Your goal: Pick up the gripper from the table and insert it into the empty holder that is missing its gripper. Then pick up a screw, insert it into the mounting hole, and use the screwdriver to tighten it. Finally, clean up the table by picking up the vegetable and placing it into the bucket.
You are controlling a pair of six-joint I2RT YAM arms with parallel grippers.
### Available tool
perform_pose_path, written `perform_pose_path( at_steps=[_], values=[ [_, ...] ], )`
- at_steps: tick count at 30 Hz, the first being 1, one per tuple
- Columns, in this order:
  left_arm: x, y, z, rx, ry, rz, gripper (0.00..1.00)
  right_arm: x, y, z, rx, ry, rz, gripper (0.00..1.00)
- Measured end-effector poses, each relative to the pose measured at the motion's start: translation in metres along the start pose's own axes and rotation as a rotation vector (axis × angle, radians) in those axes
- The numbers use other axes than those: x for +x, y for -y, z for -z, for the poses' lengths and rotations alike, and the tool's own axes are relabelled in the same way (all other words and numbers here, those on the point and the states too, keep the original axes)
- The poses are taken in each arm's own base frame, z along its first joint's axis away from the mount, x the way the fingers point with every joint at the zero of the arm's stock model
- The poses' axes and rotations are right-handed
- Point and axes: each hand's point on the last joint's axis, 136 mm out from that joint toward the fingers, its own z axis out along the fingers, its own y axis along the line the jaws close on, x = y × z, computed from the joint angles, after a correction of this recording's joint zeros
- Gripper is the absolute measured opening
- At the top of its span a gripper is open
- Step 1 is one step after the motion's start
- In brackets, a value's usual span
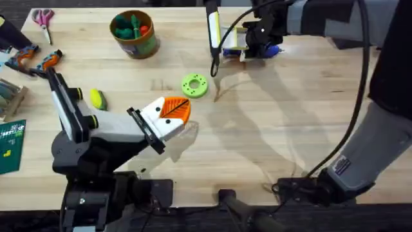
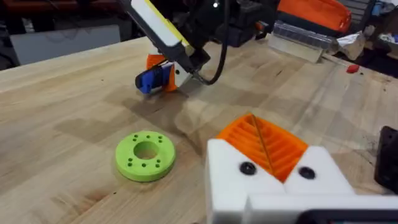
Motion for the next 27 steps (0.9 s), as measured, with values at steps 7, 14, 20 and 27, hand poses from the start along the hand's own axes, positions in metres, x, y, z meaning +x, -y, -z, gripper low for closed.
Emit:
perform_pose_path(
  at_steps=[7,14,20,27],
  values=[
    [0.000,0.000,0.000,0.000,0.000,0.000,0.006,0.001,-0.012,0.005,-0.069,-0.015,0.002,0.617],
    [0.000,0.000,0.000,0.000,0.000,0.000,0.006,-0.010,-0.010,0.014,-0.069,-0.011,-0.034,0.990],
    [0.000,0.000,0.000,0.000,0.000,0.000,0.006,-0.025,-0.032,0.033,-0.164,0.020,-0.146,0.993],
    [0.000,0.000,0.000,0.000,0.000,0.000,0.006,-0.032,-0.031,0.078,-0.196,0.021,-0.518,0.993]
  ],
)
